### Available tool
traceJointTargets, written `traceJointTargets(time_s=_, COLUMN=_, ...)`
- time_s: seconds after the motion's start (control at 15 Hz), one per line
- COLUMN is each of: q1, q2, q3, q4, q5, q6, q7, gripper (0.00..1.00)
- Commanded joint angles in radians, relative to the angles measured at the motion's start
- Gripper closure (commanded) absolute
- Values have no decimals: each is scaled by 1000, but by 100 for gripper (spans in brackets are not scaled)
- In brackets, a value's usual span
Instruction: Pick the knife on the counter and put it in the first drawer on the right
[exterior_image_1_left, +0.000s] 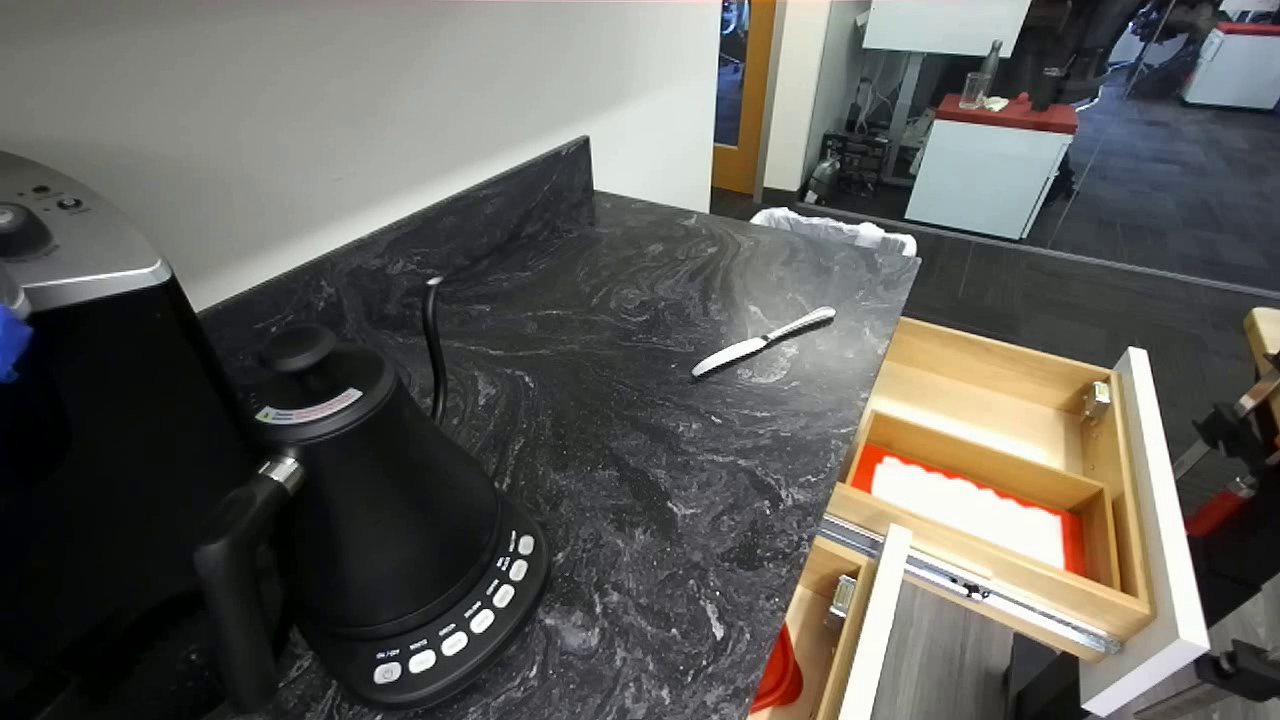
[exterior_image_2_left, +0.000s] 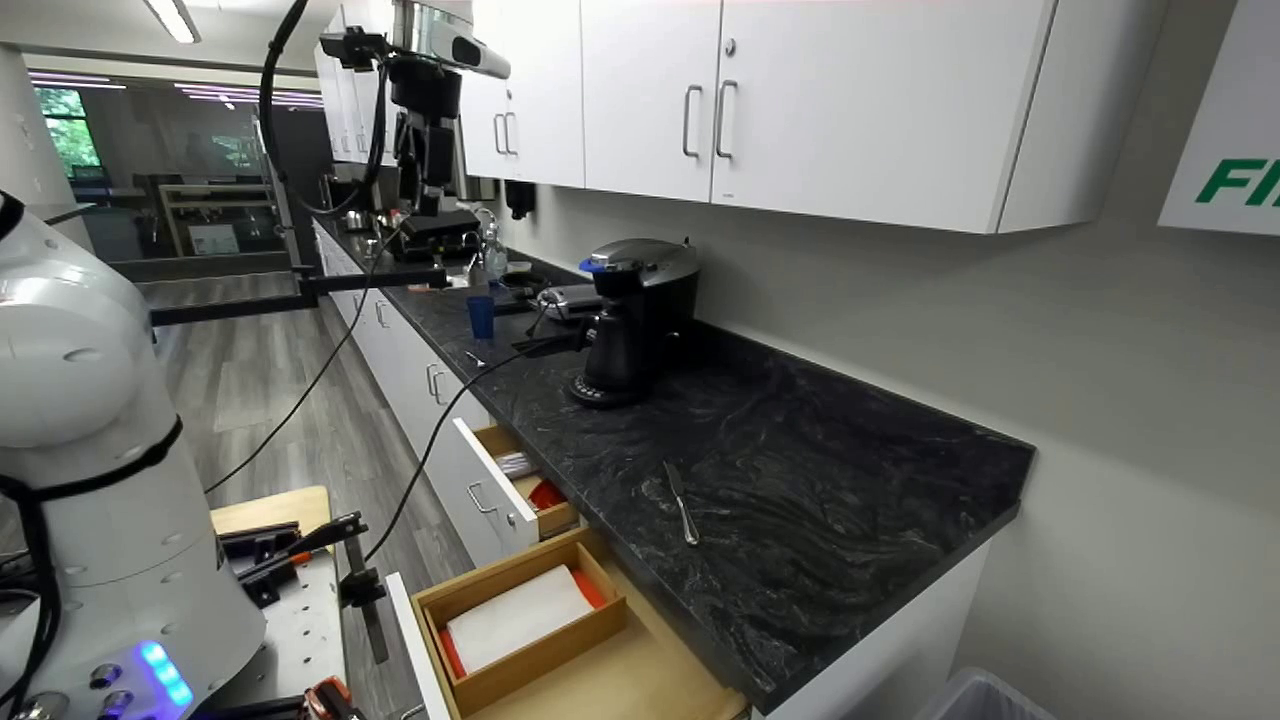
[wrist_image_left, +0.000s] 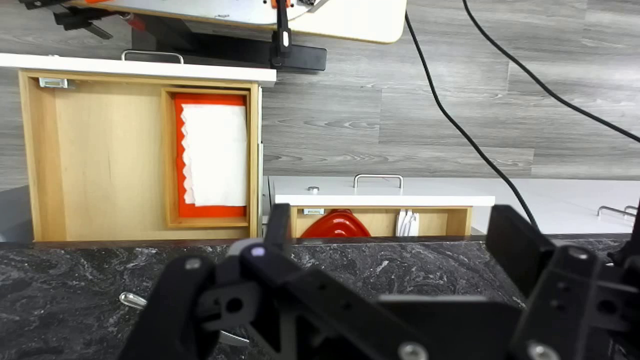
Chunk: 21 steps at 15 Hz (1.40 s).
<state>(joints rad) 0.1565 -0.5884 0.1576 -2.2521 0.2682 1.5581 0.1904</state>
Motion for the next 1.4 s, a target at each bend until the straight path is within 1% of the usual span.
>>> traceJointTargets(time_s=0.0, q1=-21, q2=10, q3=12, q4=5, q5=-10, q6=0, q7=2, gripper=0)
traceJointTargets(time_s=0.2, q1=-43, q2=32, q3=8, q4=5, q5=-47, q6=11, q7=4, gripper=0)
traceJointTargets(time_s=0.4, q1=-79, q2=78, q3=-13, q4=6, q5=-109, q6=37, q7=-12, gripper=0)
traceJointTargets(time_s=0.73, q1=-133, q2=243, q3=-66, q4=32, q5=-219, q6=177, q7=-50, gripper=0)
traceJointTargets(time_s=1.0, q1=-149, q2=380, q3=-100, q4=99, q5=-239, q6=222, q7=-47, gripper=0)
traceJointTargets(time_s=1.33, q1=-144, q2=497, q3=-119, q4=220, q5=-233, q6=215, q7=-55, gripper=0)
